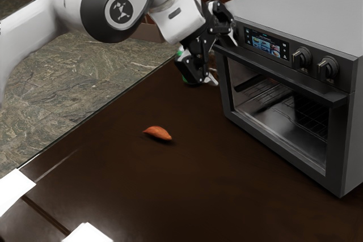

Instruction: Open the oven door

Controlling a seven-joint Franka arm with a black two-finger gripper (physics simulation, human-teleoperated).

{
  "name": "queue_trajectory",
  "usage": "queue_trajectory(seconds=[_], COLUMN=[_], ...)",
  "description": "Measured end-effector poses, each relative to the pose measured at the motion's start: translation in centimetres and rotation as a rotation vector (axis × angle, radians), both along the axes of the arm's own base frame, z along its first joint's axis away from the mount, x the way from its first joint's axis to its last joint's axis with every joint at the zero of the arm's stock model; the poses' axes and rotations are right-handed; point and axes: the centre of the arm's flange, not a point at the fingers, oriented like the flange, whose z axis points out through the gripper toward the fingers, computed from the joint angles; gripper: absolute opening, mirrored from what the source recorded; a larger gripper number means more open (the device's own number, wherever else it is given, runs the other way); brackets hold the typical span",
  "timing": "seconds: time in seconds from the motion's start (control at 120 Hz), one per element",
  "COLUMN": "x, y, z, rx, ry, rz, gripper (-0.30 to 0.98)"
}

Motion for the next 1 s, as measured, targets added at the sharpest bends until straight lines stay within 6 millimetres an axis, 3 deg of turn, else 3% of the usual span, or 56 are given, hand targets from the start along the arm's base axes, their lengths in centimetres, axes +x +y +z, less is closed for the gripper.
queue_trajectory(seconds=[0.117, 0.35, 0.725, 1.0], x=[1.1, 2.6, 8.1, 6.4], y=[0.3, 2.5, 3.7, 3.2], z=[-1.5, -1.3, -5.1, -7.2], rx=[0.030, 0.065, 0.080, 0.118], ry=[-0.054, -0.139, -0.153, -0.104], rz=[-0.066, -0.141, -0.259, -0.324], gripper=[0.69, 0.69, 0.69, 0.69])
